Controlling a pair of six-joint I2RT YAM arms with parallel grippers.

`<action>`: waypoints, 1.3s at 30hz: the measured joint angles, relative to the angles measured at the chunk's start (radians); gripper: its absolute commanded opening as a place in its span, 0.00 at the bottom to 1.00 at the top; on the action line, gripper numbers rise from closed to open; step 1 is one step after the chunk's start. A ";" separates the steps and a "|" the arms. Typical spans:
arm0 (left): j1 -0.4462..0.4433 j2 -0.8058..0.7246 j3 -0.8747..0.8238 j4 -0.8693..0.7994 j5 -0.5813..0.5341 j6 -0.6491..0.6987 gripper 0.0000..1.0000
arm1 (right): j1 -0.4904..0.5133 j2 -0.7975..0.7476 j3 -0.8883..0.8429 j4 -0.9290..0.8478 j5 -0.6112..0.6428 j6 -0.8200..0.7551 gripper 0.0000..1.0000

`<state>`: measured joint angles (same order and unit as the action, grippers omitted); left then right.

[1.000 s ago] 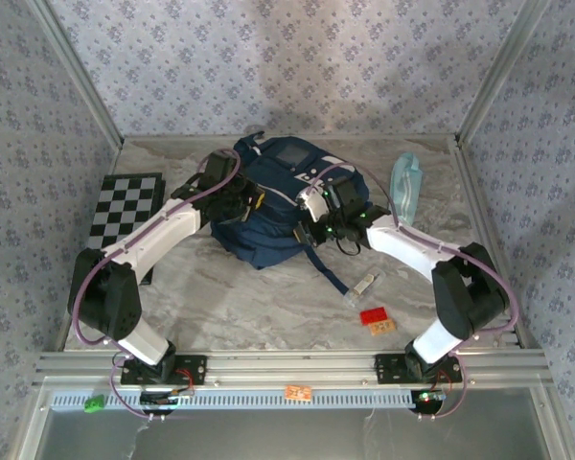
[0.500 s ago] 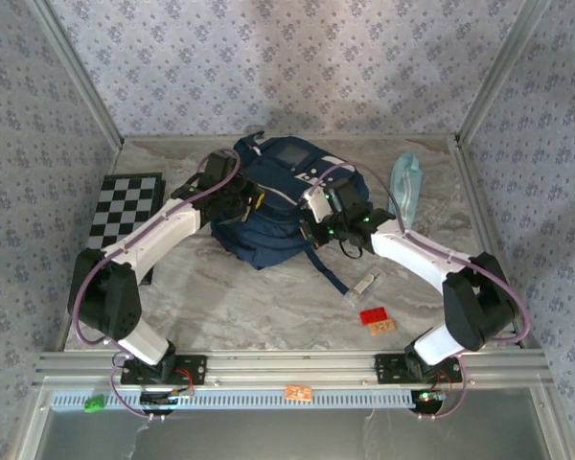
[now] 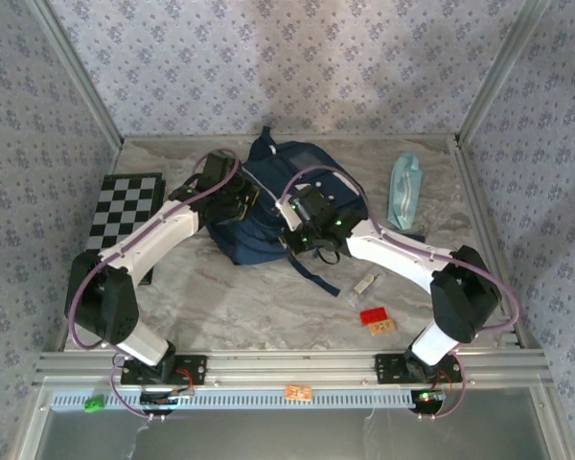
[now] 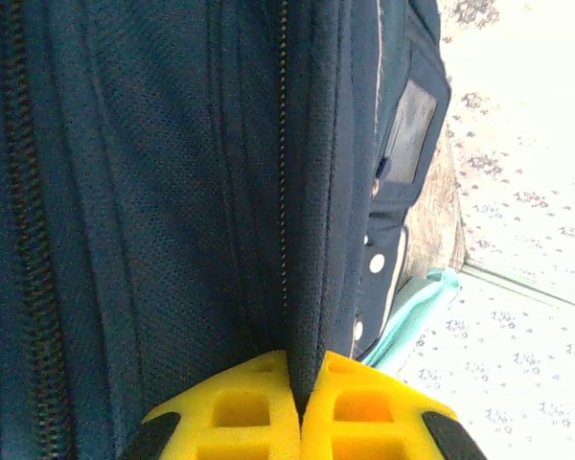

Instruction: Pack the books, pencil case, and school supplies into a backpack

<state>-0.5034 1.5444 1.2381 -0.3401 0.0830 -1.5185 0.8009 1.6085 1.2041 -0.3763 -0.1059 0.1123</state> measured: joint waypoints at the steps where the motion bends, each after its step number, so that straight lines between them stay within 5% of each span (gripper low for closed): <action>1: -0.002 -0.001 -0.002 0.001 0.003 -0.002 0.00 | 0.009 0.014 0.023 0.003 -0.025 -0.001 0.00; 5: -0.016 -0.001 -0.006 0.000 0.015 0.002 0.00 | 0.044 0.018 0.062 0.076 -0.106 0.004 0.01; 16: 0.051 0.026 -0.006 -0.013 0.120 0.086 0.00 | -0.039 -0.161 -0.057 0.061 -0.132 0.102 0.41; 19: 0.082 0.059 0.019 -0.042 0.164 0.158 0.12 | -0.111 -0.208 -0.101 0.046 -0.114 0.146 0.48; 22: 0.105 0.076 0.042 -0.072 0.180 0.250 0.37 | -0.167 -0.208 -0.132 0.038 -0.100 0.172 0.51; 28: 0.126 0.036 0.039 -0.144 0.175 0.456 0.44 | -0.177 -0.155 -0.132 -0.002 -0.024 0.176 0.55; 35: -0.055 -0.243 -0.111 -0.237 -0.006 0.626 0.44 | -0.229 -0.087 -0.132 0.026 -0.049 0.211 0.54; 39: -0.203 -0.266 -0.153 -0.238 -0.058 0.686 0.41 | -0.225 -0.025 -0.122 0.043 -0.086 0.230 0.53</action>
<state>-0.7059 1.2789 1.0855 -0.5777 0.0250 -0.8330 0.5758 1.5833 1.0821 -0.3328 -0.1917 0.3428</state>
